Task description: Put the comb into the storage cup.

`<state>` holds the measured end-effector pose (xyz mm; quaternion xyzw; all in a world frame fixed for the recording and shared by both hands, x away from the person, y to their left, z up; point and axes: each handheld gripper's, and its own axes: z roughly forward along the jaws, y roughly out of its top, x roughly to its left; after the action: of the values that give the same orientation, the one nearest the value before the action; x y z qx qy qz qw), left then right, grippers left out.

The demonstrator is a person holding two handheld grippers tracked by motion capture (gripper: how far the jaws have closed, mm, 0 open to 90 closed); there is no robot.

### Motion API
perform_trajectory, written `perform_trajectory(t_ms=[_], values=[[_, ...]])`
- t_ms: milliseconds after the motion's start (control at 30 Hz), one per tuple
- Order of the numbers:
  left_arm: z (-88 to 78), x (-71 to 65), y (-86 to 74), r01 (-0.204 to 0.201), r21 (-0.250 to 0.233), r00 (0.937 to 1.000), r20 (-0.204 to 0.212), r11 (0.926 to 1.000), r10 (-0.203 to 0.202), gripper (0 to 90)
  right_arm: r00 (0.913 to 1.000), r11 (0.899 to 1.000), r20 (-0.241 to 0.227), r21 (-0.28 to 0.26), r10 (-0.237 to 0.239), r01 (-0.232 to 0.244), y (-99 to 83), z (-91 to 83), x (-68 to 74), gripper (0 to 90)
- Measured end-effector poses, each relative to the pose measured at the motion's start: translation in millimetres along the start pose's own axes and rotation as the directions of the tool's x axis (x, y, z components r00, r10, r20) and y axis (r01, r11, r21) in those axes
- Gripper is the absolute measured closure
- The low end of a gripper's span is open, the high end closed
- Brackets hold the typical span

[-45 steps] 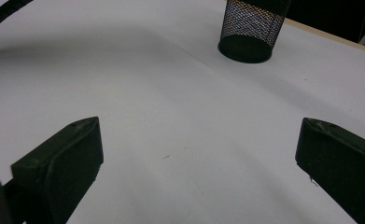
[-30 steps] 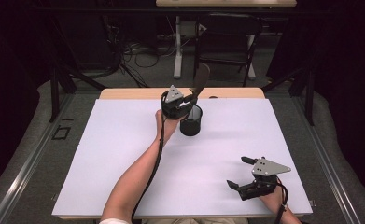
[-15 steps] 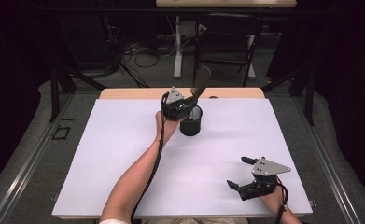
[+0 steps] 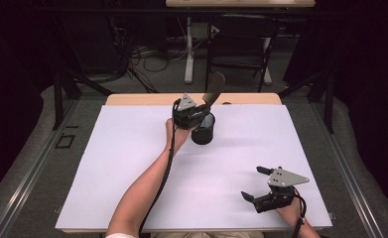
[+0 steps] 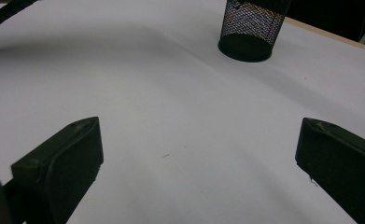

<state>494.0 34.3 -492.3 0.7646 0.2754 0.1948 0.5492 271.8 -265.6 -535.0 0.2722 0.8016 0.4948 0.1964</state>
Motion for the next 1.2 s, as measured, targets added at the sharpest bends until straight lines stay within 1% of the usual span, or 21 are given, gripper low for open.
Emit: perform_trajectory(t_ms=[167, 300, 400, 467, 933, 1200], values=[[-0.1, 0.0, -2.1, -0.014, 0.022, 0.9999, 0.002, 0.9996, 0.014, 72.1, 1.0, 1.0, 0.001, 0.0, 0.001, -0.001, 0.0, -0.1, -0.1, 0.6], [0.1, 0.2, -2.9, -0.011, 0.024, 0.9999, 0.004, 0.9996, 0.011, 72.1, 1.0, 1.0, 0.0, 0.0, 0.0, 0.0, 0.0, 0.0, 0.0, 0.6], [0.6, -0.6, -2.5, -0.022, 0.031, 0.9997, 0.007, 0.9993, 0.022, 72.1, 1.0, 1.0, 0.001, 0.0, 0.001, -0.001, 0.0, 0.0, 0.0, 0.6], [1.6, -1.4, -3.0, -0.024, 0.024, 0.9997, 0.006, 0.9994, 0.024, 72.1, 1.0, 1.0, 0.001, 0.0, 0.0, 0.0, 0.0, 0.0, 0.0, 0.6], [4.6, -2.9, -6.3, -0.034, 0.057, 0.9994, 0.008, 0.9978, 0.034, 71.9, 1.0, 1.0, 0.002, 0.0, 0.0, 0.0, -0.1, 0.0, -0.1, 0.6], [5.4, -3.0, -7.1, -0.036, 0.065, 0.9993, 0.006, 0.9972, 0.036, 71.8, 1.0, 1.0, 0.002, 0.0, 0.002, -0.002, -0.1, 0.0, -0.1, 0.6]])
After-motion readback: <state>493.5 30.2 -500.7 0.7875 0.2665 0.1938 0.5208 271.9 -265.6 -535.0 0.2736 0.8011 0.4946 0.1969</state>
